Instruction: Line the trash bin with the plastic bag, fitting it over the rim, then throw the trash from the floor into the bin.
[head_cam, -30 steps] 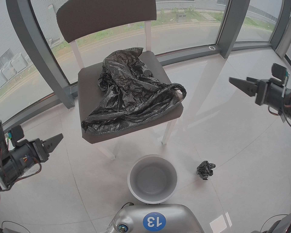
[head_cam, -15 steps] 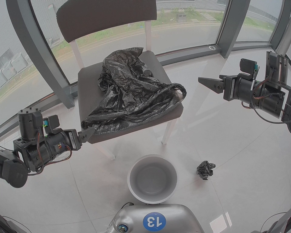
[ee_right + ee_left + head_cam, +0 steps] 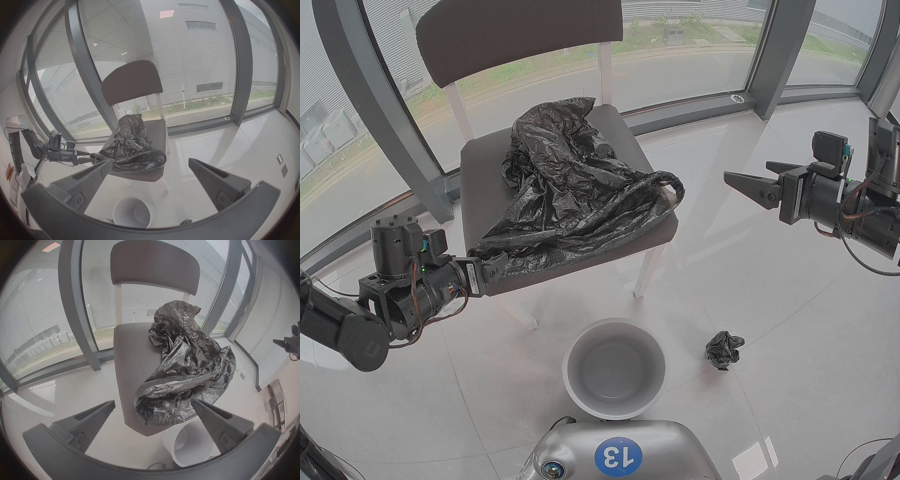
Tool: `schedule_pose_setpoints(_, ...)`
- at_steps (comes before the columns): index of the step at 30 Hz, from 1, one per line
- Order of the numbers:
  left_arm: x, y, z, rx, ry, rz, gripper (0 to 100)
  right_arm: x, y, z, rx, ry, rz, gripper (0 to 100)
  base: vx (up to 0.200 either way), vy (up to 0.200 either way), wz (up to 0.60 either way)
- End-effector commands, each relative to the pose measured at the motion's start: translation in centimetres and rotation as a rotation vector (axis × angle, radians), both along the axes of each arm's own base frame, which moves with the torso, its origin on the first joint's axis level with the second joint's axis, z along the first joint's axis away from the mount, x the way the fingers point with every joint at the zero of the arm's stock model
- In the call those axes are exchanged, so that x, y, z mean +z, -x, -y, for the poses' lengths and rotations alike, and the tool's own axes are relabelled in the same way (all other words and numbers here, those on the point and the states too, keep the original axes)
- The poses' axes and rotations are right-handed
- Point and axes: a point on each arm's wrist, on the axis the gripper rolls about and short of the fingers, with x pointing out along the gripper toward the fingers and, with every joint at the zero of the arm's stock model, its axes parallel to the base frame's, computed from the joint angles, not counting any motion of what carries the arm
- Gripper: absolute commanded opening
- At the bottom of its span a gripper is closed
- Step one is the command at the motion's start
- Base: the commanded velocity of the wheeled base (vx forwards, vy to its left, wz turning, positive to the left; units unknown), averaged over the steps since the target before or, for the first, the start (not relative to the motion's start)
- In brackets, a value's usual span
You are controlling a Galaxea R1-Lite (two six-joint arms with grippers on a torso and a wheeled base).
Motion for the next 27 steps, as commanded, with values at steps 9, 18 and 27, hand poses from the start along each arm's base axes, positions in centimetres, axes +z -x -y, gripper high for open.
schedule_pose_setpoints(9,-0.9,-1.8,0.5,-0.005,-0.044,-0.005,100,0.4,1.8,0.8,-0.001,-0.008,0.021,100,0.000,0.000,0.00)
schedule_pose_setpoints(18,-1.6,-2.2,0.6,-0.013,-0.073,0.028,0,0.3,2.0,0.9,0.002,-0.007,0.023,100,0.000,0.000,0.00)
schedule_pose_setpoints(27,-2.3,-2.5,0.8,-0.018,-0.081,0.007,0,0.1,1.7,0.8,0.002,-0.003,0.014,100,0.000,0.000,0.00)
